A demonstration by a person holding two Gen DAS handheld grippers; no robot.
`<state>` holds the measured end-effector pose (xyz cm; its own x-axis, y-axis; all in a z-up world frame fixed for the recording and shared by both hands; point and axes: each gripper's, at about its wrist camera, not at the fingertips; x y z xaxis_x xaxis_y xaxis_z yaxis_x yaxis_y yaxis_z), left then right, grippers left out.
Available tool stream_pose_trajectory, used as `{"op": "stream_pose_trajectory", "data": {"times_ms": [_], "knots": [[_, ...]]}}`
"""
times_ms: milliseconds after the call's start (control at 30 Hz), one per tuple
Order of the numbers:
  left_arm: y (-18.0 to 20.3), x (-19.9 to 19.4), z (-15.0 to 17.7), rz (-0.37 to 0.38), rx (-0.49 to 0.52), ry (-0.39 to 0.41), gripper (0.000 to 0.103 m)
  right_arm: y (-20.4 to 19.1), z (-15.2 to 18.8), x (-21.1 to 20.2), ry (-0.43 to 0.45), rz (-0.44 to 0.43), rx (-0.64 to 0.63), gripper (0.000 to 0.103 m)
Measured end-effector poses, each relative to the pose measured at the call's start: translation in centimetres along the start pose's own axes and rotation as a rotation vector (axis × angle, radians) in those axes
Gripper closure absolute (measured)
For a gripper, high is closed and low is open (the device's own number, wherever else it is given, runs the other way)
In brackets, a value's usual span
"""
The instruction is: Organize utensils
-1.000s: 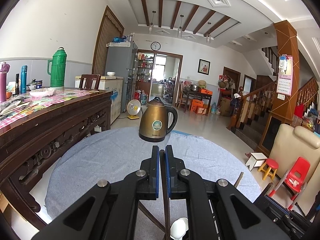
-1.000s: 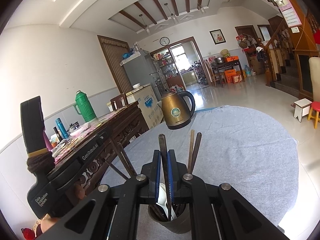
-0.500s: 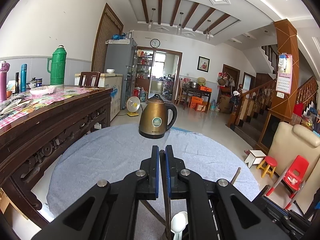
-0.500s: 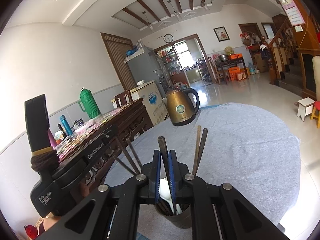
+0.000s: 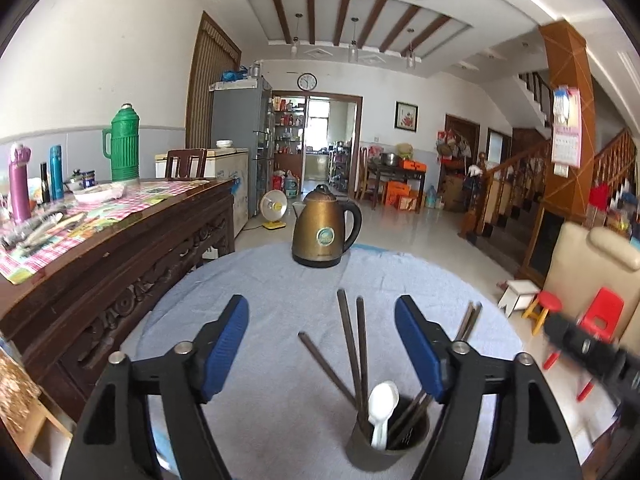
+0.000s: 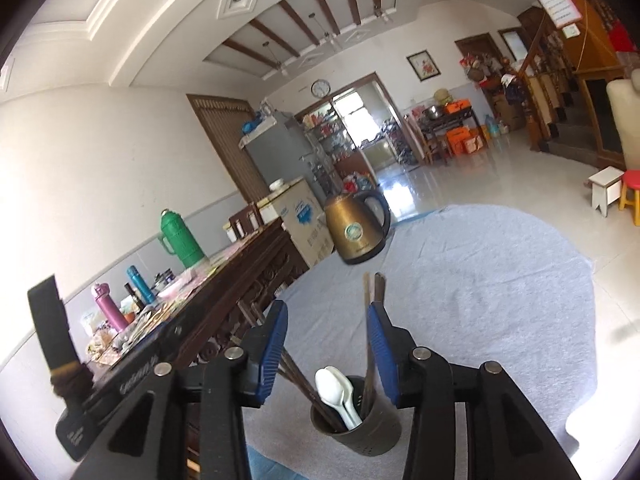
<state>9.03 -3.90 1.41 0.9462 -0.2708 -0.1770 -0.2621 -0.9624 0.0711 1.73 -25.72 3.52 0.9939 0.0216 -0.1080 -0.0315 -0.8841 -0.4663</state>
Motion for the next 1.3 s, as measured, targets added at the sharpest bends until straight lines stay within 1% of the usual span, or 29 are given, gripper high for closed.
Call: {"op": "stream_pose_trajectory", "data": {"times_ms": [100,167,333,367,433,467,500,700,900,1300], "knots": [[0.5,-1.1,-0.1,-0.022,0.057,-0.008,0.023,0.5,-0.5,-1.0,0.021,0.015,0.006,0.058],[1.0,-2.0,-0.1,-0.03,0.1,-0.018,0.019,0.7,-0.8,-1.5,0.022,0.026,0.005,0.058],[2.0,-3.6,-0.2,-0.027,0.167,-0.042,0.017,1.0,-1.1,-2.4,-0.006,0.041,-0.001,0.058],[2.2,-3.8,-0.1,-0.027,0.176,-0.051,0.017,1.0,-1.0,-2.4,-0.018,0.045,-0.003,0.058],[2.4,-4.1,0.0,-0.029,0.191,-0.063,0.017,0.9,-0.7,-2.5,-0.037,0.052,-0.008,0.05],[2.4,-4.4,0.0,-0.035,0.196,-0.065,0.017,0.9,-0.6,-2.7,-0.04,0.053,-0.012,0.046],[2.4,-4.4,0.0,-0.039,0.198,-0.067,0.016,0.7,-0.5,-2.8,-0.041,0.053,-0.021,0.044],[1.5,-5.1,-0.2,-0.083,0.181,-0.101,0.016,-0.5,0.1,-3.8,-0.052,0.056,-0.075,0.044],[0.8,-6.4,-0.4,-0.12,0.177,-0.104,0.016,-1.7,0.6,-4.7,-0.058,0.058,-0.118,0.041],[-0.5,-6.8,0.0,-0.177,0.195,-0.126,0.015,-3.7,1.9,-4.9,-0.095,0.054,-0.156,0.04]]}}
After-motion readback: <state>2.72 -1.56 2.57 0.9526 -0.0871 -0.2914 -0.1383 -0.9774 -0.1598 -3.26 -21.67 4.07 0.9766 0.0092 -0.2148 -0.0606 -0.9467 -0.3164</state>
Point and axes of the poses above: each gripper's, at about its wrist camera, not at the fingertips, and x roughly the way its jaws point, y to its right, z to its underside, and after that the axes turned 11 degrees about y, right-handed
